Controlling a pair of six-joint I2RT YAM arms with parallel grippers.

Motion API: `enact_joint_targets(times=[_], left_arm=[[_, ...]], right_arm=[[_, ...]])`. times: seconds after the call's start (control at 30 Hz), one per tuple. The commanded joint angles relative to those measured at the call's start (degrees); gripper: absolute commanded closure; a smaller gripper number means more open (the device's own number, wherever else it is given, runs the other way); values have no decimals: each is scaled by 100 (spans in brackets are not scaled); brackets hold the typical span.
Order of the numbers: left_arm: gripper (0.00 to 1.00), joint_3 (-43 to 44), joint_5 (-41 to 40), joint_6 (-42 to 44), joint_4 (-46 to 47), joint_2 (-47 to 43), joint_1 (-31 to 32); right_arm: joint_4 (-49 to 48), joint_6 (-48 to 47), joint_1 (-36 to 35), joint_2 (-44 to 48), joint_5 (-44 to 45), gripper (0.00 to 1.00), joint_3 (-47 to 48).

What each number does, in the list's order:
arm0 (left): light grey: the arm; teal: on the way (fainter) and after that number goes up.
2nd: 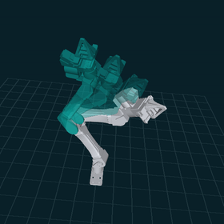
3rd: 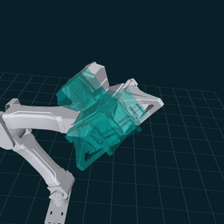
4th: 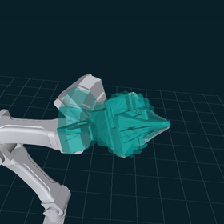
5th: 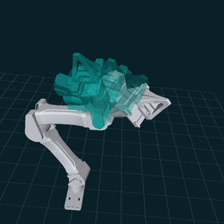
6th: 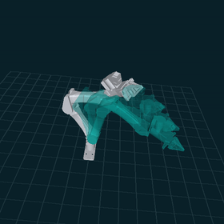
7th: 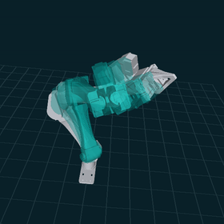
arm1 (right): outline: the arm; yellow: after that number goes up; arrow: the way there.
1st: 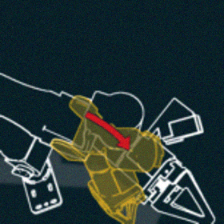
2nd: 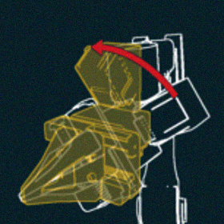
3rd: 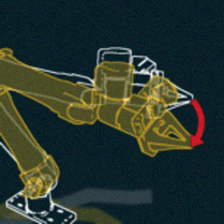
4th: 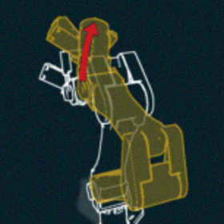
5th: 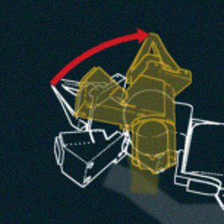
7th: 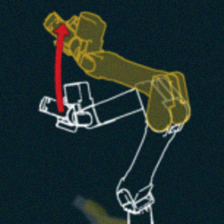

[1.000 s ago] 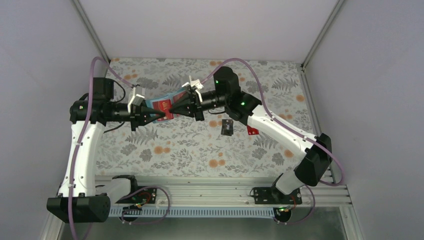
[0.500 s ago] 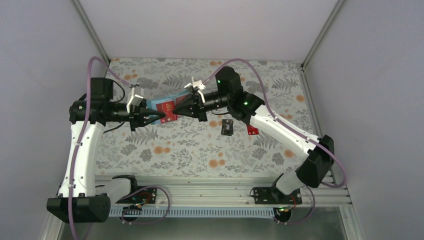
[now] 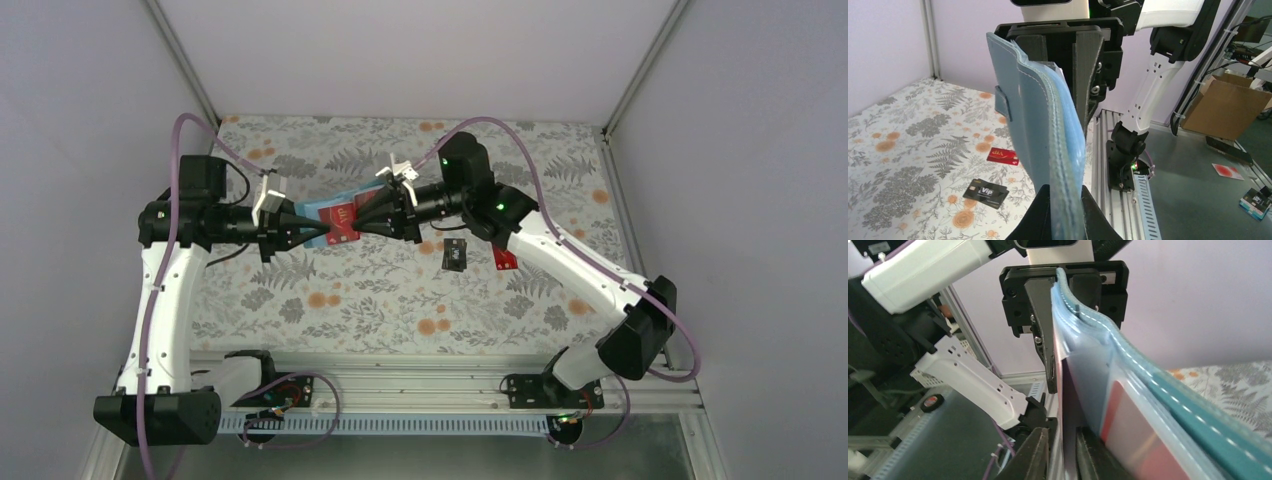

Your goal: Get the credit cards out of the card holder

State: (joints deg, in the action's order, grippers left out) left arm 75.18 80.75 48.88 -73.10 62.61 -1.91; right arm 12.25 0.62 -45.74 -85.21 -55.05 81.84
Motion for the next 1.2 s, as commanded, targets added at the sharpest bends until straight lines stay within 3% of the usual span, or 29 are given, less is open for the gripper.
enact_joint_targets(times=[0.0,0.27,0.57,1.17], left_arm=[[98,170,362,317,-106,-67,7],[98,197,389,420,-178,-61,7],[98,205,386,412,-162,-55,6],[98,199,389,403,-161,-43,-2]], right_arm=[[55,-82,97,192,108,79,-61],[-109,44,238,248,-10,82,-251],[-342,155,158,73,-103,63,-198],[-247,125,43,-150,-68,86,1]])
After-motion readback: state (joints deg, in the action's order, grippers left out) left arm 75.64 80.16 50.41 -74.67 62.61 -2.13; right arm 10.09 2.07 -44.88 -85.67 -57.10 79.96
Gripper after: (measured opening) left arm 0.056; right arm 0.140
